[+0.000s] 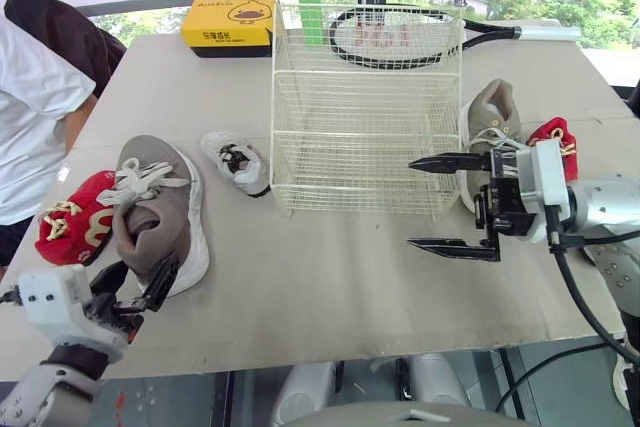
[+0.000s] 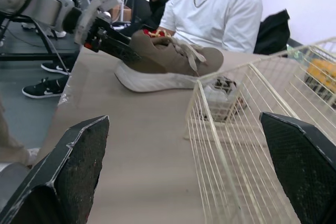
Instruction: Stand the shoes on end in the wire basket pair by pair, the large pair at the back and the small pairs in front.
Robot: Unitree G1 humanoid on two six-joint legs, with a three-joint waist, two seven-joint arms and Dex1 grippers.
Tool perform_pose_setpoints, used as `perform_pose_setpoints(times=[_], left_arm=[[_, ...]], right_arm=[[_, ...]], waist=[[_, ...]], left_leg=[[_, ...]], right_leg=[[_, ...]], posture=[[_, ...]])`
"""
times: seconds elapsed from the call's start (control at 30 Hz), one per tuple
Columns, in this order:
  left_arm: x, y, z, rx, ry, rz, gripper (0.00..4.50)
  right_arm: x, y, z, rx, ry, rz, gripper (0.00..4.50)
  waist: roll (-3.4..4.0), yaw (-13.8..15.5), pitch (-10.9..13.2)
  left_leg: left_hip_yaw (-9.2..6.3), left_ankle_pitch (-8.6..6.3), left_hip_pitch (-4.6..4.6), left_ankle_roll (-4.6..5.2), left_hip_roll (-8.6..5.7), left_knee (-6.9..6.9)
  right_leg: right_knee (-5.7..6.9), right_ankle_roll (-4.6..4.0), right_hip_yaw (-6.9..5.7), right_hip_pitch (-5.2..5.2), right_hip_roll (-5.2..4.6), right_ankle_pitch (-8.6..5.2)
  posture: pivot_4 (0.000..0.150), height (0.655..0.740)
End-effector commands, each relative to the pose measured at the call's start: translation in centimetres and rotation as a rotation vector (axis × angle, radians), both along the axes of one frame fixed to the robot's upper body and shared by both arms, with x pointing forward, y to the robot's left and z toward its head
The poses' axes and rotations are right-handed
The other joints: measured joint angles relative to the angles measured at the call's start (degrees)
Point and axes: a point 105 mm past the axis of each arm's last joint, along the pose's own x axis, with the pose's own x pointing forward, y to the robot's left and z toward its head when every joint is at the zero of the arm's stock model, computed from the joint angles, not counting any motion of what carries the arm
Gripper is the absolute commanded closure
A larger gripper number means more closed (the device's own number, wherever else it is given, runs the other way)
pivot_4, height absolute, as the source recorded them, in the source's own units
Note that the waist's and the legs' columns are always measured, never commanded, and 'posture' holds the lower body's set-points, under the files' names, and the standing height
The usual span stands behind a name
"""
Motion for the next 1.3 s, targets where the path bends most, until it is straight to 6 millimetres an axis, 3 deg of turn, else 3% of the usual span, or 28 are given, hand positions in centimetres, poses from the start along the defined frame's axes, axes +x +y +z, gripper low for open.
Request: perform_pose_setpoints(times=[0.03, 0.27, 0.37, 0.53, 0.6, 0.7, 0.9, 1.03, 1.17, 1.3], left_arm=[[0.3, -1.5, 1.4, 0.05, -0.039, 0.04, 0.0], [1.8, -0.9, 0.9, 0.129, -0.007, 0.216, 0.0], [2.1, -1.1, 0.1, 0.127, -0.003, 0.234, 0.78], [2.5, -1.1, -0.4, 0.139, -0.02, 0.265, 2.68], [2.3, -1.1, -0.3, 0.149, -0.045, 0.265, 3.2], [2.0, -1.3, 0.7, 0.134, -0.129, 0.263, 3.57], [1.1, -0.6, 7.6, 0.25, -0.447, 0.328, 3.71], [1.8, -1.1, 12.2, 0.3, -0.616, 0.264, 3.71], [3.8, -4.7, 16.2, 0.267, -0.731, -0.114, 3.71], [5.9, -6.4, 19.7, 0.486, -0.742, -0.495, 3.71]], right_arm=[[-0.5, 0.1, 0.8, 0.011, -0.037, 0.014, 0.05], [-0.5, 0.5, 1.0, 0.005, -0.03, 0.042, 0.05], [-0.6, 0.6, 1.1, 0.005, -0.03, 0.059, 0.0], [-0.6, 0.7, 1.1, -0.001, -0.032, 0.069, 0.0], [-0.6, 0.8, 1.2, -0.004, -0.035, 0.071, 0.0], [-0.5, 0.8, 1.2, -0.005, -0.037, 0.069, 0.0], [0.4, 1.1, 1.4, -0.005, 0.008, 0.061, 0.0], [1.8, 1.5, 2.9, 0.042, 0.045, 0.034, 0.0], [3.7, 1.4, 5.9, 0.124, -0.036, -0.051, 0.0], [4.0, -0.2, 9.7, 0.14, -0.019, -0.057, 0.0]], waist=[[-0.01, 0.1, 0.0], [-0.01, 0.1, 0.0], [-0.01, 0.1, 0.0], [0.05, 0.2, 0.0], [0.05, 0.2, 0.0], [0.05, 0.1, 0.0], [-0.27, 0.1, 0.1], [-0.4, 0.2, 0.1], [-0.41, 0.3, 0.2], [-0.29, 0.1, 0.2]], left_leg=[[0.0, 0.0, 0.0, 0.0, 0.0, -0.01], [0.02, 0.0, 0.02, 0.0, -0.01, 0.0], [0.08, 0.0, 0.05, 0.0, -0.01, 0.0], [0.05, 0.01, 0.06, -0.01, 0.0, -0.01], [0.06, 0.02, 0.06, -0.03, -0.01, 0.0], [0.09, 0.02, 0.06, -0.03, -0.01, 0.0], [0.06, 0.02, -0.05, -0.03, 0.0, 0.0], [0.04, 0.03, -0.08, -0.04, 0.0, 0.02], [0.0, 0.04, -0.19, -0.06, -0.03, 0.1], [0.01, 0.05, -0.35, -0.08, -0.05, 0.08]], right_leg=[[-0.02, 0.0, 0.0, 0.0, 0.0, 0.0], [0.02, 0.0, -0.03, 0.01, 0.03, 0.0], [0.04, 0.0, -0.09, 0.01, 0.04, 0.0], [0.1, 0.0, -0.07, 0.0, 0.03, 0.0], [0.12, 0.0, -0.07, 0.01, 0.02, 0.0], [0.11, 0.0, -0.07, 0.0, 0.02, 0.0], [0.09, 0.0, -0.07, -0.1, 0.03, 0.0], [0.13, 0.0, -0.18, -0.14, 0.04, 0.0], [0.15, 0.0, -0.3, -0.19, 0.01, 0.0], [0.23, 0.0, -0.32, -0.41, 0.03, 0.0]], posture=[[0.15, 0.74], [0.15, 0.74], [0.15, 0.74], [0.15, 0.74], [0.15, 0.74], [0.15, 0.74], [0.15, 0.74], [0.15, 0.74], [0.15, 0.74], [0.15, 0.74]])
